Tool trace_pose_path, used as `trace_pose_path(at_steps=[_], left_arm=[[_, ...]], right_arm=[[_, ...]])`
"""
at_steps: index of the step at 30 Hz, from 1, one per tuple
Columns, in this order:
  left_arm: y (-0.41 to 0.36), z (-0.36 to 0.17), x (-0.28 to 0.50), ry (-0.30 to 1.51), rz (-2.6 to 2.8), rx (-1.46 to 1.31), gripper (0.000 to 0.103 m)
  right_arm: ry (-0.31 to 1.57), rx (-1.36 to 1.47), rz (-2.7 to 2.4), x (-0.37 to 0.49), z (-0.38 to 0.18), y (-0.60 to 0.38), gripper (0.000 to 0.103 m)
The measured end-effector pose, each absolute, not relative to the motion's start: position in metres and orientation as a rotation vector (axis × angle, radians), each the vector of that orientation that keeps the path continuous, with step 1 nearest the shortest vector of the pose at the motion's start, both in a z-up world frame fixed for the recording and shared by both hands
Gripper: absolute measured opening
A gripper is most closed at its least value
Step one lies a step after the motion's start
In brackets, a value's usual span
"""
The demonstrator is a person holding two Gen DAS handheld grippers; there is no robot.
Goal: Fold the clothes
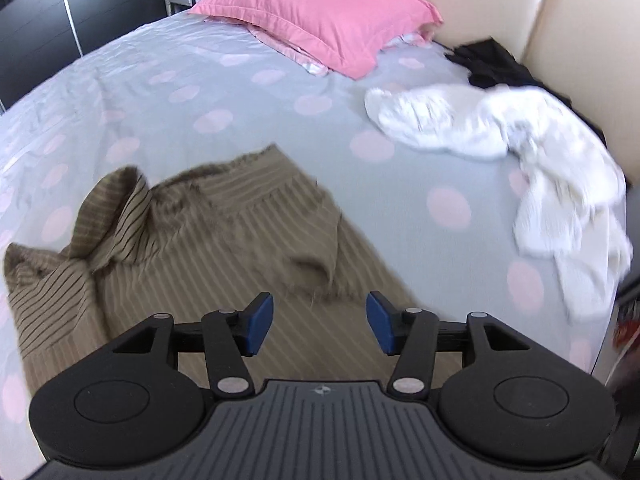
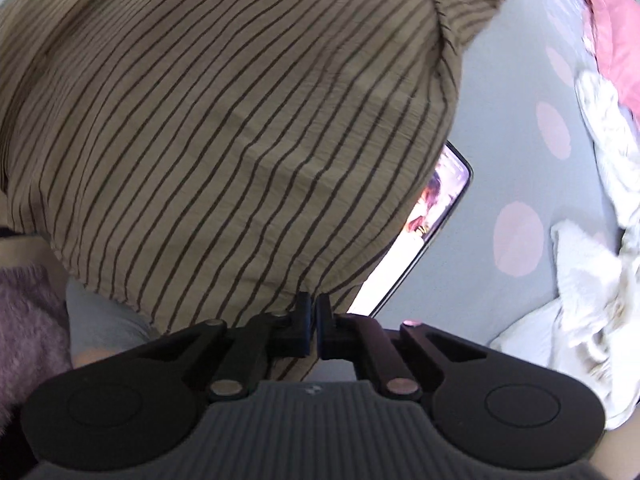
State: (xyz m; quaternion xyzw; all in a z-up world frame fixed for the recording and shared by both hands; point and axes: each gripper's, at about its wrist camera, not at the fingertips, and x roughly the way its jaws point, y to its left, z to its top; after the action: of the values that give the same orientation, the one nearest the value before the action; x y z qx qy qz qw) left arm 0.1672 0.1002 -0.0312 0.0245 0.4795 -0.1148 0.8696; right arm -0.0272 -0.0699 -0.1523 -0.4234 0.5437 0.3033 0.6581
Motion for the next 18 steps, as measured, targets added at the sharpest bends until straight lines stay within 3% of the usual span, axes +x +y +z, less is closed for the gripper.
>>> trace_pose_path(at_steps=[7, 18], left_arm=[[0.074, -0.050, 0.265, 1.047, -0.216, -0.052, 0.047], [0.050, -0.139, 0.352, 1.174, -0.063, -0.041, 0.034]], right_arm=[[1.241, -0.968, 0.688, -0.022, -0.155, -0.071, 0.003], [1.243, -0.859, 0.715, -0.015, -0.152, -0.096, 0.003]])
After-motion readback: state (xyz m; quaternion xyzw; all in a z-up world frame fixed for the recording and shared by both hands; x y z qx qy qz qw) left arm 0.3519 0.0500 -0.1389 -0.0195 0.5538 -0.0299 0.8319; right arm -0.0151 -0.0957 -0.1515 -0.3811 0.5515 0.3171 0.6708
